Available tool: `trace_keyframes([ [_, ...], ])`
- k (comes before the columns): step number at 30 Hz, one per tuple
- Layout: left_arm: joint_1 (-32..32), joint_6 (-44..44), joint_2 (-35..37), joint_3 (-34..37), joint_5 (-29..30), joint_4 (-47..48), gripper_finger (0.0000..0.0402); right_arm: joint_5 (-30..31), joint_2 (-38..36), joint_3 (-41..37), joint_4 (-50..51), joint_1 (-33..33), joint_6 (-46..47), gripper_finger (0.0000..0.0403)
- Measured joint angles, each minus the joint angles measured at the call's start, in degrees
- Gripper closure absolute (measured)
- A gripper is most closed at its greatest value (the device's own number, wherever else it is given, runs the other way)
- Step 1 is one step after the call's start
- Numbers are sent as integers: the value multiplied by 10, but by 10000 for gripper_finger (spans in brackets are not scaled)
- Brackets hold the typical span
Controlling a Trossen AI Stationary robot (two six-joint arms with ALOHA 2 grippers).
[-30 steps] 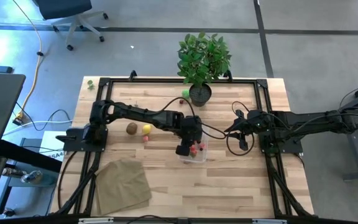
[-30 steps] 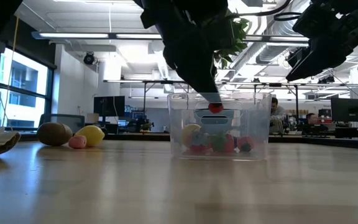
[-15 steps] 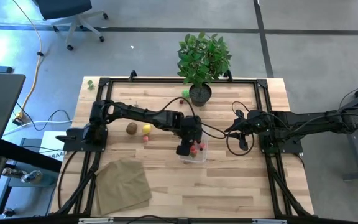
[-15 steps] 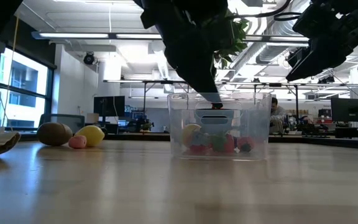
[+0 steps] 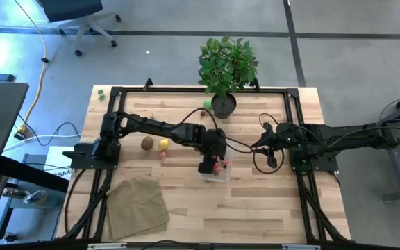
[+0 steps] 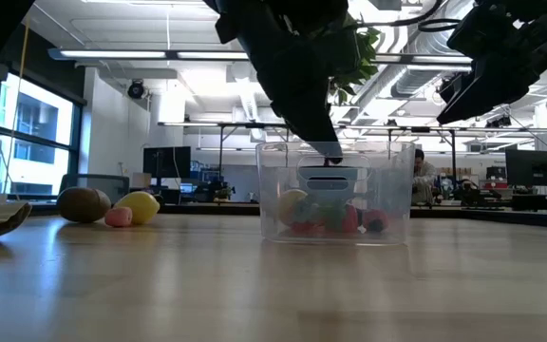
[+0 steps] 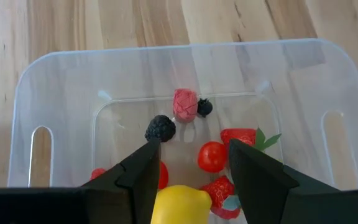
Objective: Pick and placing Produce into tupperware
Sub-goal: Put the green cabbage into the transparent container
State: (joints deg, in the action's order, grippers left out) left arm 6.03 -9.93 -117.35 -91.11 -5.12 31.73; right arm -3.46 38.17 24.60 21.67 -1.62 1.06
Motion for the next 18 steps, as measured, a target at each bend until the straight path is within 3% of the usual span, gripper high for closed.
trace_keyframes([
  [6,12,-1,29,0,-6,9,224,0,0,0,0,0,0,329],
  [18,65,-34,126,0,38,62,224,0,0,0,0,0,0,329],
])
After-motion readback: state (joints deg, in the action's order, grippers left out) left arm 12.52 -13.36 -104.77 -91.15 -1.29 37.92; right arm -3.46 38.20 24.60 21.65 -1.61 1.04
